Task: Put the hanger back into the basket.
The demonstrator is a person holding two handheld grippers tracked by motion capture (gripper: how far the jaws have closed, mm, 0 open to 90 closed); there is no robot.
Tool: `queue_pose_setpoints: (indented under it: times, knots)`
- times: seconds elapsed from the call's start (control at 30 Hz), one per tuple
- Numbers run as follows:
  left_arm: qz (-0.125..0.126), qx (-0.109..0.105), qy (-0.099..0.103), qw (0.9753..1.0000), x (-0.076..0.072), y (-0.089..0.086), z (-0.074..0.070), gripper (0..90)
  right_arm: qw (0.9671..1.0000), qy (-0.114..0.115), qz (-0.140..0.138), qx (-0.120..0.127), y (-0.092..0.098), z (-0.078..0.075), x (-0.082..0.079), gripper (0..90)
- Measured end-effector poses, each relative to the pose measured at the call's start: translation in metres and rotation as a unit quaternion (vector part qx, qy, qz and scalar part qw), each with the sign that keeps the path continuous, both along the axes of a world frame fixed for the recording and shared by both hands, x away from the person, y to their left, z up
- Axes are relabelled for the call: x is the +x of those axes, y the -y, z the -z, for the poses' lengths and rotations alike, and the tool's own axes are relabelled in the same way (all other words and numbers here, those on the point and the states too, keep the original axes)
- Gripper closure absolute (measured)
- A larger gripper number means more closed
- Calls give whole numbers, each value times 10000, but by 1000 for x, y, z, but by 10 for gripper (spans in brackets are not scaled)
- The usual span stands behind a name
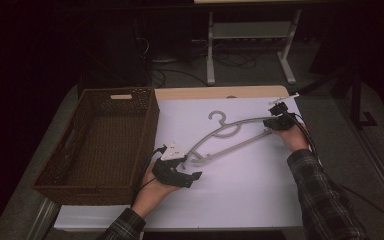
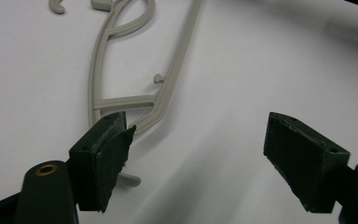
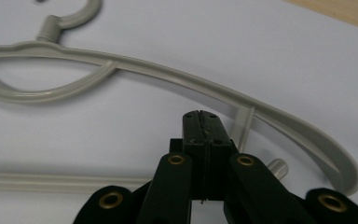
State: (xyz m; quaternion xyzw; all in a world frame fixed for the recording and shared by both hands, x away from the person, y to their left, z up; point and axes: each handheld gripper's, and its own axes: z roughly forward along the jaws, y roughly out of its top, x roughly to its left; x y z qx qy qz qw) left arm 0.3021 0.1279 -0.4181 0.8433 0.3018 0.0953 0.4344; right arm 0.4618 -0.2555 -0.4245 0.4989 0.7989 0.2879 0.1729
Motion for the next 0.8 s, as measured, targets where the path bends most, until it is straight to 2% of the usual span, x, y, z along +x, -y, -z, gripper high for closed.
queue_pose_setpoints:
  times: [0.1, 0.23, 0.3, 0.4, 0.5, 0.57, 0.8]
  knots:
    - [20, 9, -11, 10000, 0, 0, 0, 211, 9999, -64, 0, -98, 0, 2, 5, 898]
    - [21, -14, 53, 10000, 0, -1, -2, 190, 9994, -282, 45, -218, 5, 9, 10, 899]
    - [10, -22, 54, 10000, 1, -2, -2, 190, 9993, -355, 20, -122, 7, 10, 10, 899]
    - [16, 0, 46, 10000, 1, -1, -1, 190, 9990, -399, -86, -194, 6, 10, 9, 899]
    - [20, 10, 52, 10000, 1, -1, -1, 188, 9983, -510, -146, -223, 6, 12, 7, 900]
    - [18, 15, 47, 10000, 2, -1, 0, 188, 9985, -489, -157, -207, 7, 12, 6, 900]
    - [28, 23, 44, 10000, 3, 0, 0, 186, 9971, -716, -259, -63, 15, 10, -10, 900]
